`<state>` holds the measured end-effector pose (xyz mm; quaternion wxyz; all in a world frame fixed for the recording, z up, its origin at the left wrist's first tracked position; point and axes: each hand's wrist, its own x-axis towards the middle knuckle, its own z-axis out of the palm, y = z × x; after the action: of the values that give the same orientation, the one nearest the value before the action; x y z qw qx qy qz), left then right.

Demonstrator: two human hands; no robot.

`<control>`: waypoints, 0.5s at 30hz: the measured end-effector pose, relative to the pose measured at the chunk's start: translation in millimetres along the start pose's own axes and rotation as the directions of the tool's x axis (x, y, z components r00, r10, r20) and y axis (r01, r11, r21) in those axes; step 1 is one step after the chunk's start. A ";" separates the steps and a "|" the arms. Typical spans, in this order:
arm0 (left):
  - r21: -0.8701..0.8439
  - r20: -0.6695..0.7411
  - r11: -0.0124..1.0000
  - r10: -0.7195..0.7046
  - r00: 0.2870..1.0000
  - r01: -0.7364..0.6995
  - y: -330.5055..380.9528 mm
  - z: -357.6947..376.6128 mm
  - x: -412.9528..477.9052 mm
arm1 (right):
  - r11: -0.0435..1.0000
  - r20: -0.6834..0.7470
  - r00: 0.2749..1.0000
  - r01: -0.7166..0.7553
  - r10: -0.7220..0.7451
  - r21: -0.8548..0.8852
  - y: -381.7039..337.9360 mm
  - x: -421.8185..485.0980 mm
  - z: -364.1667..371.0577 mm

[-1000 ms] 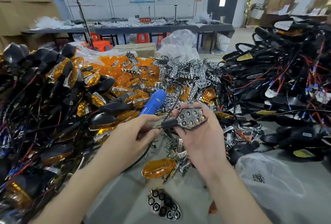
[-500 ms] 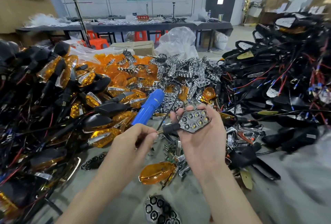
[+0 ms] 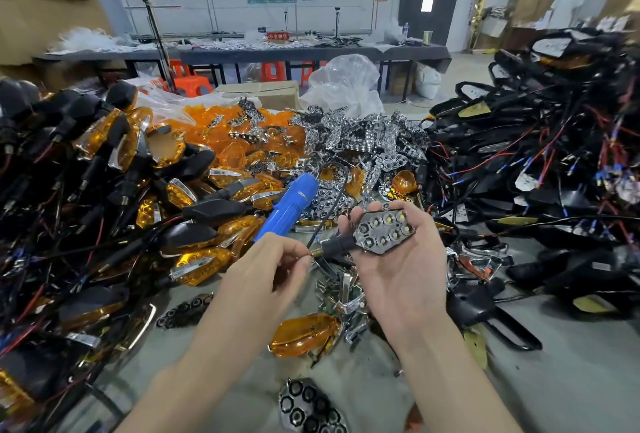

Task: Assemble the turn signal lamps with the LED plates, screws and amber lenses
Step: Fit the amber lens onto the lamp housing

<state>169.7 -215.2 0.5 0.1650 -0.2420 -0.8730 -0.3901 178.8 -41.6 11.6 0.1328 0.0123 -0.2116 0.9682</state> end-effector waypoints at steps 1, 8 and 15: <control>0.006 0.002 1.000 0.003 1.000 -0.003 0.1 0.5 -0.5 | 1.000 0.004 1.000 -0.007 0.007 -0.002 -0.3 -0.6 -1.0; -0.165 0.048 0.984 -0.063 0.997 0.070 0.4 -0.1 -2.4 | 0.999 0.054 0.998 -0.034 0.032 0.025 0.0 -3.3 -3.7; -0.234 0.115 0.962 -0.114 0.987 0.139 6.2 -2.1 -0.5 | 0.999 0.099 0.995 -0.024 0.020 0.043 -2.4 -0.1 -1.0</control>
<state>173.8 -213.4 5.3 0.0651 -0.2232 -0.8399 -0.4905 179.6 -39.0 11.6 0.1112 0.0604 -0.1966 0.9723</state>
